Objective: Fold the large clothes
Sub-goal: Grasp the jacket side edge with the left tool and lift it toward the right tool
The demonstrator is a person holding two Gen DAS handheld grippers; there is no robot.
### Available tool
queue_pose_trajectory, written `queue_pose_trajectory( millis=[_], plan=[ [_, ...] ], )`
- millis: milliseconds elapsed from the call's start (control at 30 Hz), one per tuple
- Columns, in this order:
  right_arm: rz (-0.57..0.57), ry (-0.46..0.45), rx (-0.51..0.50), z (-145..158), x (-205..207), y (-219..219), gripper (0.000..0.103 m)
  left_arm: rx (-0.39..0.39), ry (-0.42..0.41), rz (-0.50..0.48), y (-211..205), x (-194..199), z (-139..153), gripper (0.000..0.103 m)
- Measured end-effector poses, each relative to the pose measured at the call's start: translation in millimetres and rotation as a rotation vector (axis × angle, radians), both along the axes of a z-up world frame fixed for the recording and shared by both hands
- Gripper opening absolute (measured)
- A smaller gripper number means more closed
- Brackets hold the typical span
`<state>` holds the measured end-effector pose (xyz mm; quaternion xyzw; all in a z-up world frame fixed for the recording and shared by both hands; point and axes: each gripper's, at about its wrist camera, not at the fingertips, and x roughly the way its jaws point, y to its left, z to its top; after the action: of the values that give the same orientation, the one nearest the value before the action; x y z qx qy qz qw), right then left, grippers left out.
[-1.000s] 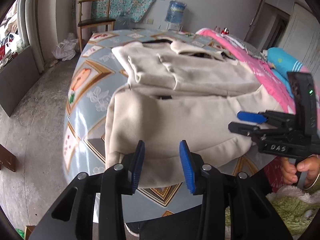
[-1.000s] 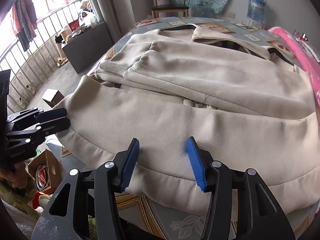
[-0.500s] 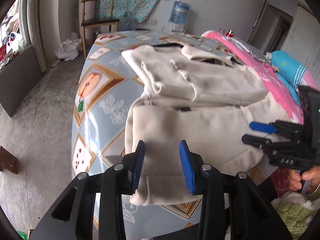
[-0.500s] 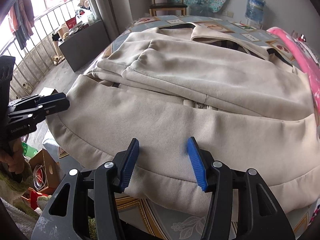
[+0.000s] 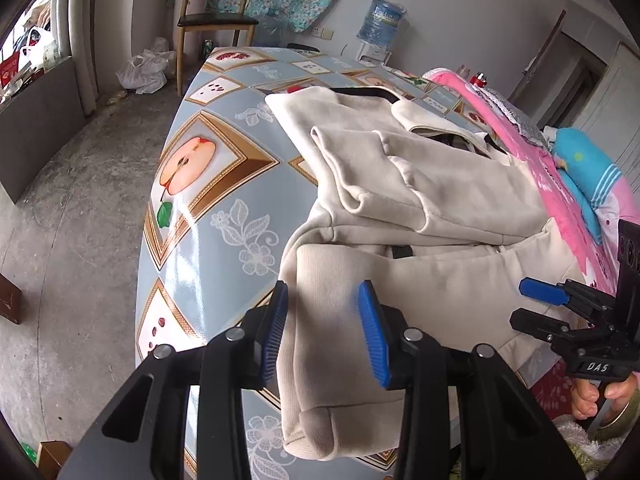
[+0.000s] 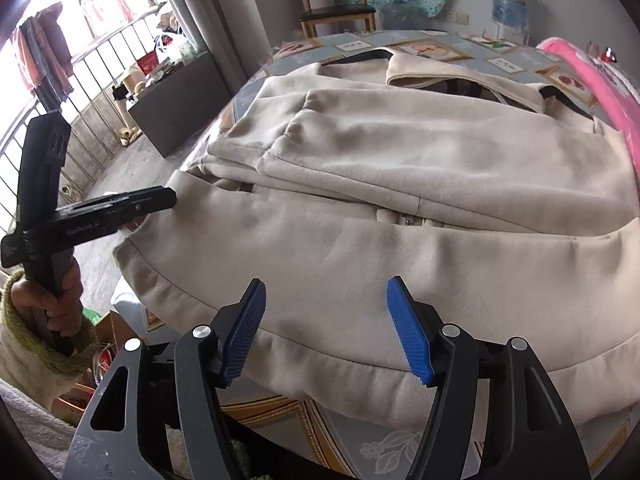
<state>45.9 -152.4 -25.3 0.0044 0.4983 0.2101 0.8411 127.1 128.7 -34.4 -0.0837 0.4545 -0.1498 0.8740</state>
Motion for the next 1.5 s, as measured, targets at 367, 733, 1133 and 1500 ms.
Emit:
queue_pose_trajectory(
  millis=[367, 733, 1133, 1500],
  plan=[
    [0.085, 0.204, 0.385, 6, 34, 27, 0.065, -0.056, 0.051, -0.016, 3, 4, -9, 0.036],
    [-0.044, 0.443, 0.589, -32, 63, 22, 0.067, -0.352, -0.004, -0.101, 23, -8, 7, 0.034],
    [-0.053, 0.561, 0.779, -22, 77, 31, 0.070, -0.210, -0.061, -0.329, -36, -44, 25, 0.034],
    [-0.042, 0.598, 0.637, -38, 74, 53, 0.006, -0.050, -0.119, -0.311, -44, -53, 28, 0.050]
  ],
)
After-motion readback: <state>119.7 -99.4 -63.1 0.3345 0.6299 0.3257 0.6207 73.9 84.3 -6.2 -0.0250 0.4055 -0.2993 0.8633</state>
